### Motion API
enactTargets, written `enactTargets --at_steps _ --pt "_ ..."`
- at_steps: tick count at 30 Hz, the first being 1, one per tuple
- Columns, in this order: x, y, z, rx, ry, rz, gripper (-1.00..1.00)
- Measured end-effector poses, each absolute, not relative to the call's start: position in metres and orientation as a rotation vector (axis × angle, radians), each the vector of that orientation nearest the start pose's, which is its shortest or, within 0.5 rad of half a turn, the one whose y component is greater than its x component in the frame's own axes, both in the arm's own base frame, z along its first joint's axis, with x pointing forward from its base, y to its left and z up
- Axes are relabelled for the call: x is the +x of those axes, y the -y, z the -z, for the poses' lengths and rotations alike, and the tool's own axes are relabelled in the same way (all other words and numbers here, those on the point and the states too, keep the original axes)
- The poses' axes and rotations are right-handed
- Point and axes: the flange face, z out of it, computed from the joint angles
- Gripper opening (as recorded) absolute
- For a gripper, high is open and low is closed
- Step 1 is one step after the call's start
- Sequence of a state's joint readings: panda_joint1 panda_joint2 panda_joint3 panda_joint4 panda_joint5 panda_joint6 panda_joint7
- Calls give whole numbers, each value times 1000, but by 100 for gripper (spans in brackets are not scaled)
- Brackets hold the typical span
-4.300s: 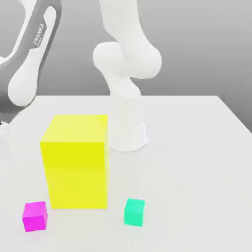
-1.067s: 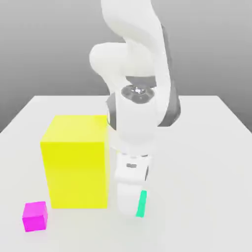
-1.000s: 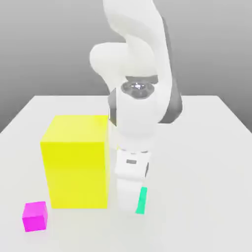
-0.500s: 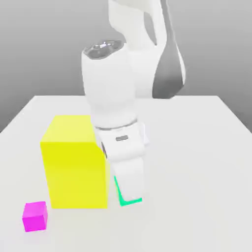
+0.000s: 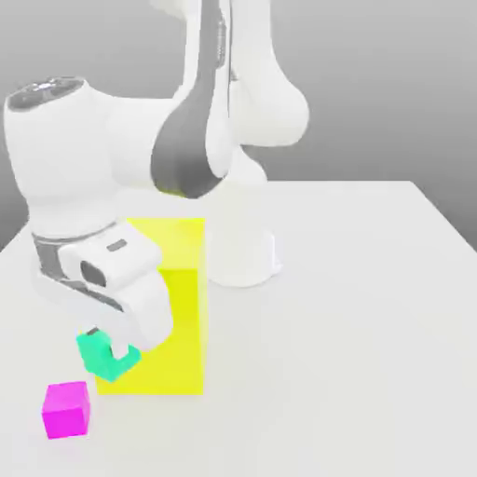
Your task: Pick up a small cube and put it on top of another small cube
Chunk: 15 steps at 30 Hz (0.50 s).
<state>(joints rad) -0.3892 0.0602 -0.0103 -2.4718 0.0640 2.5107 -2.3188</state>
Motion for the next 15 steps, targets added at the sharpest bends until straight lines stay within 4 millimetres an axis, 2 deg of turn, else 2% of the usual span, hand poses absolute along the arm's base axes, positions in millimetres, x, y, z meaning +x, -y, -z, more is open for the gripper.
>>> enactTargets --at_steps 7,10,15 --pt "411 236 -247 1410 -2826 4 -100" --pt "408 236 -240 1321 -2850 -3 -100" --pt "409 236 -216 1310 -2851 -15 -100"
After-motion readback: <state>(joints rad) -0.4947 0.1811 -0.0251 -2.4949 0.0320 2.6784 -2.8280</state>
